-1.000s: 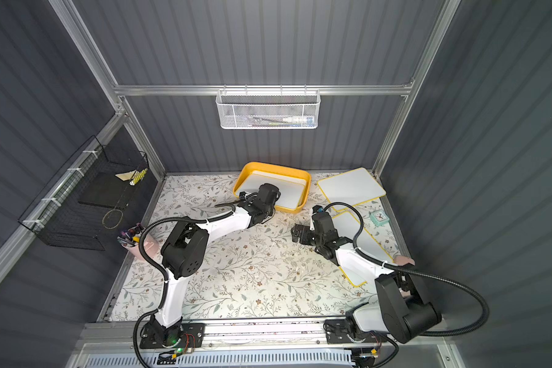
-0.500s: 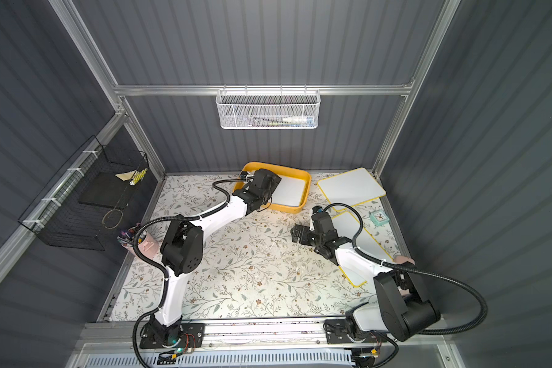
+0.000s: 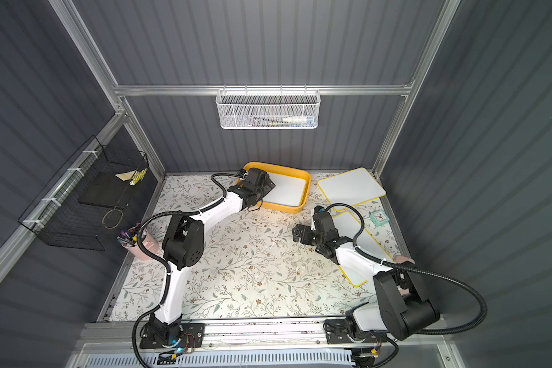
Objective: Put the whiteboard into the storage box
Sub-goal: Place the whiteboard in the storage box.
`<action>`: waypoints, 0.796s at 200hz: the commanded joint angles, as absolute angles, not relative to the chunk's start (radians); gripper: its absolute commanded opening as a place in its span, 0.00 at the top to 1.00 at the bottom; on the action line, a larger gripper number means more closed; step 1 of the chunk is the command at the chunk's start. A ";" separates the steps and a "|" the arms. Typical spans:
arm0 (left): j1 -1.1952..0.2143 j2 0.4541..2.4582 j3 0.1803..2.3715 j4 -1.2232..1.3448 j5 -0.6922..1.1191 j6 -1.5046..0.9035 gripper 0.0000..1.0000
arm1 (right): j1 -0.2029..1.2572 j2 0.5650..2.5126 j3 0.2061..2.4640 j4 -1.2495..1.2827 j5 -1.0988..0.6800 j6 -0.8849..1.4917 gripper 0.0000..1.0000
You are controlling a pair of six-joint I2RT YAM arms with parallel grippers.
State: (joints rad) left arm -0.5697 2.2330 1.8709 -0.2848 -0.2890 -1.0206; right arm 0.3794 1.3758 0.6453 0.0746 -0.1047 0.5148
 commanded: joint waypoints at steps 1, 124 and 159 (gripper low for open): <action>-0.518 2.168 1.897 -0.438 -0.355 -0.808 0.07 | 0.374 1.379 0.646 0.064 -0.098 0.514 0.01; -0.354 2.318 2.123 -0.803 -0.148 -0.265 0.18 | 0.371 1.393 0.650 0.066 -0.123 0.522 0.01; -0.311 2.356 2.114 -0.799 -0.147 -0.258 0.18 | 0.369 1.388 0.650 0.056 -0.117 0.520 0.01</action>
